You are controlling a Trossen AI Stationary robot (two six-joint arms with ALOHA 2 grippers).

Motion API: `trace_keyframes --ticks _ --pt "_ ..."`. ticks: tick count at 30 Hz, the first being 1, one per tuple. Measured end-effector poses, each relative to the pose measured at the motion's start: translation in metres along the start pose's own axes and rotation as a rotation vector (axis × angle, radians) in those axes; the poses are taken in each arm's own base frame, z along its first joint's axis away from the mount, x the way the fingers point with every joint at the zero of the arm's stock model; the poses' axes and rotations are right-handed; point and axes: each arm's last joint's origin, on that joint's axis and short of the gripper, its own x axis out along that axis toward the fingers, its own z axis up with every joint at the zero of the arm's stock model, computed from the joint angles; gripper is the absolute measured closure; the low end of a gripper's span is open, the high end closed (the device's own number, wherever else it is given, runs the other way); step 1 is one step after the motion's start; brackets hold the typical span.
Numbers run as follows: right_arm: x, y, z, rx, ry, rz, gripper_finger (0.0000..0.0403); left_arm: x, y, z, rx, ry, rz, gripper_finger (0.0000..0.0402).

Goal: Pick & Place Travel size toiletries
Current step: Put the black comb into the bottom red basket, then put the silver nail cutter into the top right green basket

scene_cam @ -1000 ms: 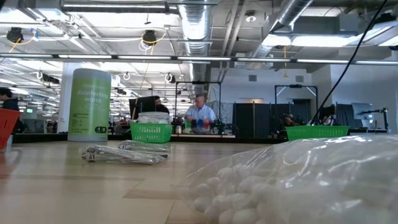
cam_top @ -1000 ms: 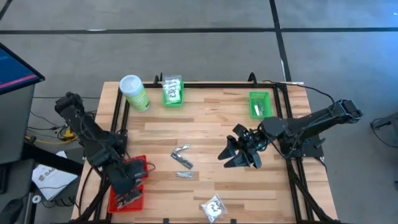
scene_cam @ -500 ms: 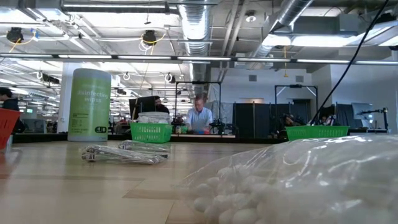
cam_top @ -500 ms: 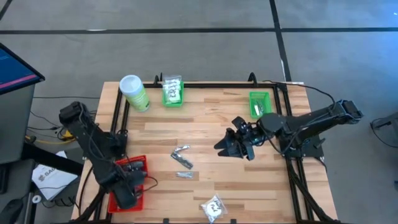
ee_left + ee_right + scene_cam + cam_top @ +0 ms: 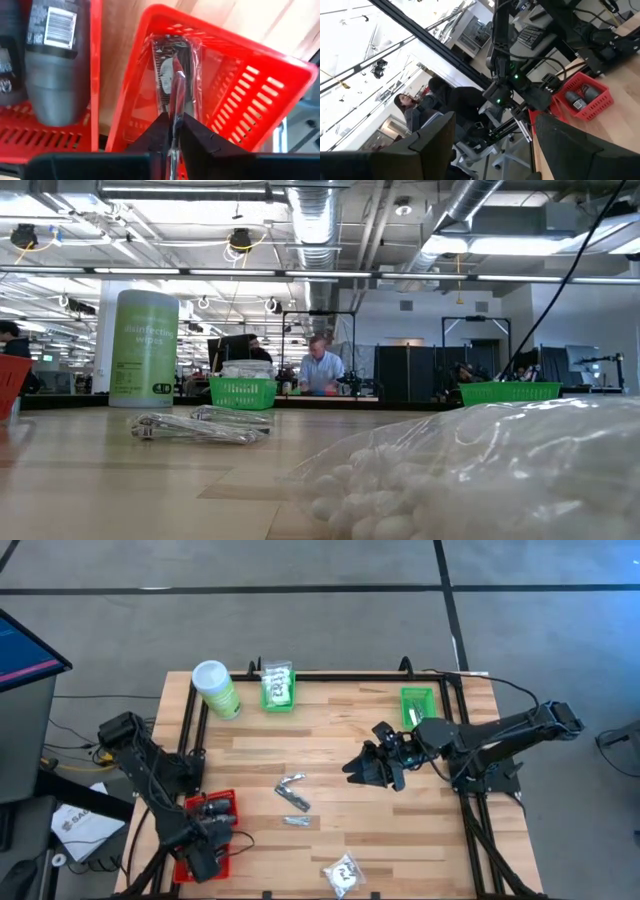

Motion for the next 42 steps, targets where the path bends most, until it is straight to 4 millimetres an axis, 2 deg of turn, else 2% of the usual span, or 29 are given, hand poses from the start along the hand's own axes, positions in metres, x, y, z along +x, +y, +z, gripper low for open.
trace_keyframes --ticks 9,16,23,32,37,42 --pt "0.0 0.0 -0.001 0.0 0.007 -0.003 0.0138 -0.019 0.005 -0.003 -0.109 -0.006 -0.085 0.0298" --pt "0.0 -0.002 -0.002 0.002 0.022 -0.017 0.0138 -0.043 0.014 -0.002 -0.237 -0.095 -0.195 0.0283" --pt "0.0 -0.008 -0.013 0.011 0.107 -0.099 0.0138 -0.064 0.022 0.025 -0.342 -0.359 -0.305 0.0293" --pt "0.0 -0.004 -0.021 0.005 0.145 -0.097 0.0138 -0.079 0.025 0.068 -0.401 -0.743 -0.359 0.0314" --pt "0.0 -0.002 -0.024 0.001 0.157 -0.087 0.0138 -0.088 0.028 0.084 -0.433 -0.932 -0.345 0.0316" --pt "-0.001 -0.005 -0.023 -0.023 0.166 -0.106 0.0138 -0.091 0.035 0.094 -0.479 -1.021 -0.296 0.0316"
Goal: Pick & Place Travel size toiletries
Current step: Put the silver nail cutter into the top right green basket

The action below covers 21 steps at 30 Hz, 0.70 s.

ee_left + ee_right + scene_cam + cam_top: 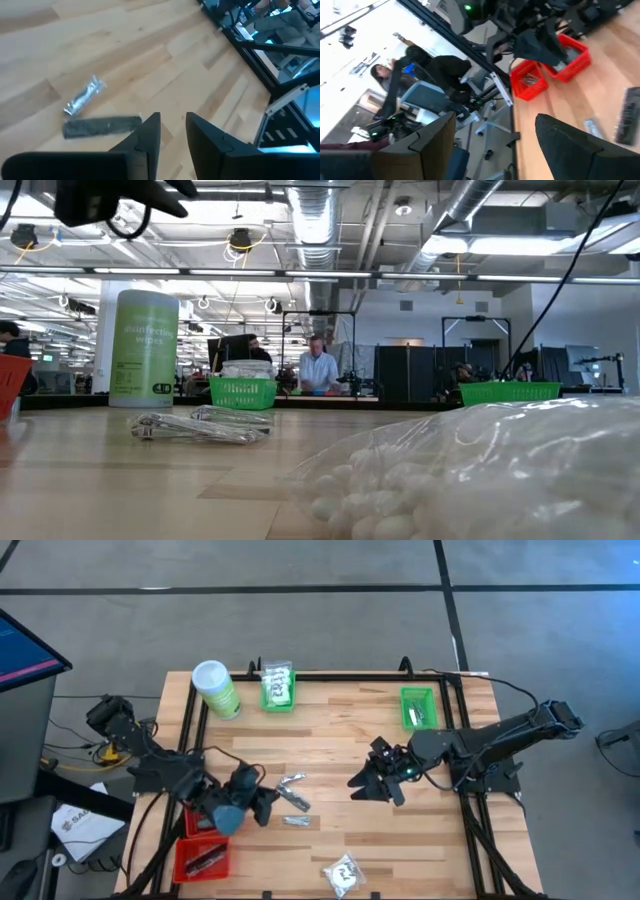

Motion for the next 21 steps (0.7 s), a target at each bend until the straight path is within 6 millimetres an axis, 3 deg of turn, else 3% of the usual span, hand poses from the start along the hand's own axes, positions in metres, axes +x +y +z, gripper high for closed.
trace_keyframes --ticks 11,21 --pt "0.0 -0.044 0.027 0.017 -0.053 -0.19 0.0138 0.015 0.006 0.018 0.075 -0.026 0.059 0.0316" --pt "0.034 -0.105 0.023 0.083 0.08 -0.313 0.0138 0.053 0.042 0.039 0.228 0.132 0.161 0.0316"
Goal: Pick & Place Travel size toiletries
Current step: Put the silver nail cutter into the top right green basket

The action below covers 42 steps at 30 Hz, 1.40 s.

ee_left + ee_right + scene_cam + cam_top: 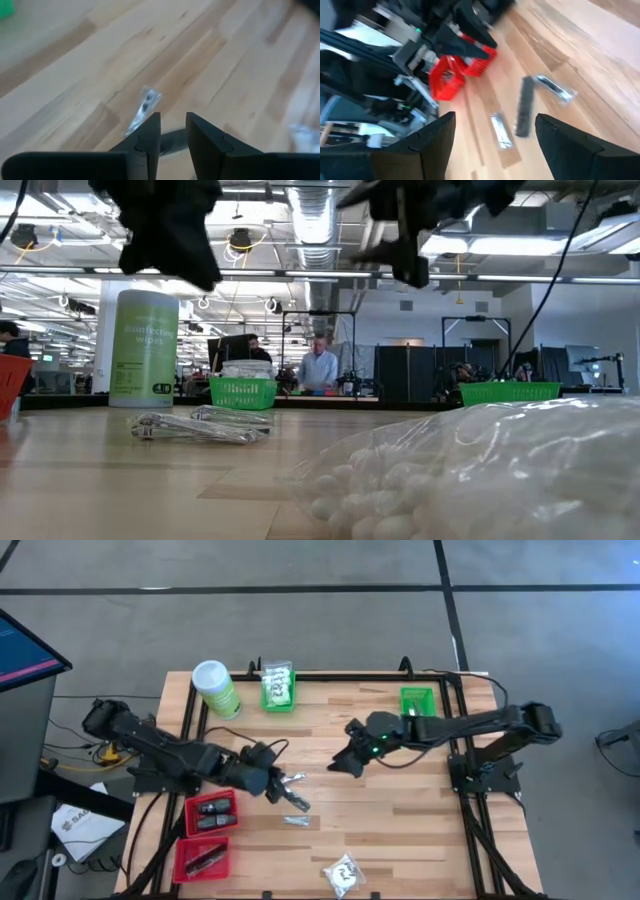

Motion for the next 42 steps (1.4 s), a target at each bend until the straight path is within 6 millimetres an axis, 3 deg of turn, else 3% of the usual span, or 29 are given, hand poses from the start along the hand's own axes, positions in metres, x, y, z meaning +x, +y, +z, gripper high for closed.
trace_keyframes --ticks 8,13,18,24,29,42 --pt "0.021 -0.016 -0.007 -0.003 0.052 -0.054 0.0138 0.024 0.022 -0.009 0.04 0.083 0.007 0.0316" --pt "0.021 -0.016 -0.007 -0.007 0.06 -0.044 0.0138 0.039 0.026 -0.015 0.063 0.018 -0.061 0.0316" --pt "0.02 -0.015 -0.007 -0.007 0.067 -0.037 0.0138 0.062 0.033 -0.019 0.055 0.057 -0.018 0.0316" --pt "0.02 -0.015 -0.008 -0.002 0.085 -0.022 0.0138 0.089 0.03 -0.025 0.161 0.101 -0.048 0.0316" --pt "0.02 -0.014 -0.008 0.016 0.114 0.006 0.0138 0.099 0.027 -0.035 0.255 0.111 -0.03 0.0315" --pt "0.02 -0.013 -0.009 0.034 0.129 0.013 0.0138 0.121 0.028 -0.048 0.31 0.146 0.0 0.0251"
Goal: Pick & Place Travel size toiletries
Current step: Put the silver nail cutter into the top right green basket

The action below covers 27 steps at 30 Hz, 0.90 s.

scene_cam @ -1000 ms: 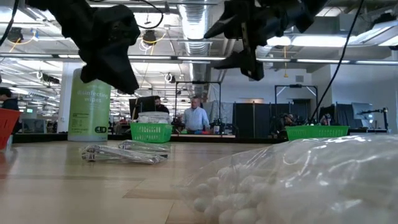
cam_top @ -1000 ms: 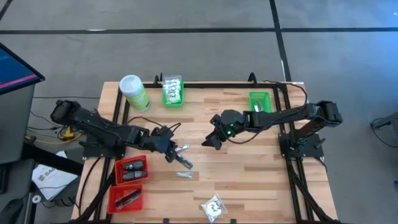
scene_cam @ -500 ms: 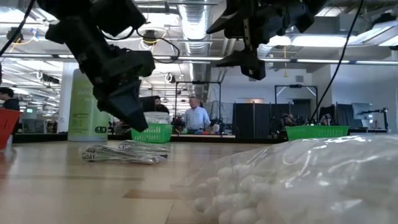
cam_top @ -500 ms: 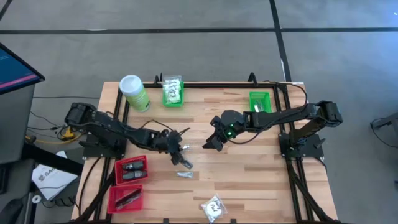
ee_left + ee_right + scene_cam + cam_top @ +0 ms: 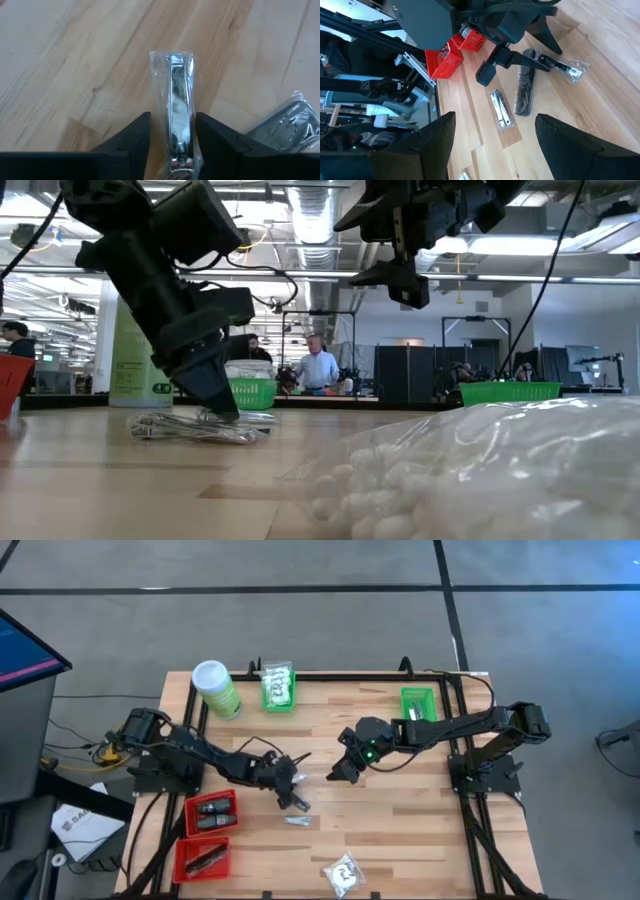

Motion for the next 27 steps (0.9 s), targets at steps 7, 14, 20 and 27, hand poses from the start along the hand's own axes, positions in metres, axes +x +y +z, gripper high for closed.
trace_keyframes --ticks 7,14,20,27 --pt "0.0 -0.0001 -0.0001 0.0 0.001 -0.001 0.0138 0.0006 -0.0002 -0.0001 0.0 0.0 0.0 0.0239" --pt "0.0 -0.0001 -0.0001 -0.007 0.001 -0.001 0.0138 0.0007 -0.0002 -0.0002 -0.003 0.0 0.0 0.0242" --pt "0.0 -0.0001 -0.0001 -0.008 0.001 -0.001 0.0138 0.0007 -0.0002 -0.0002 -0.031 0.0 0.0 0.0248" --pt "0.0 -0.0001 -0.0001 -0.01 0.0 -0.001 0.0138 0.001 0.0007 -0.0004 -0.032 0.013 -0.006 0.0302"
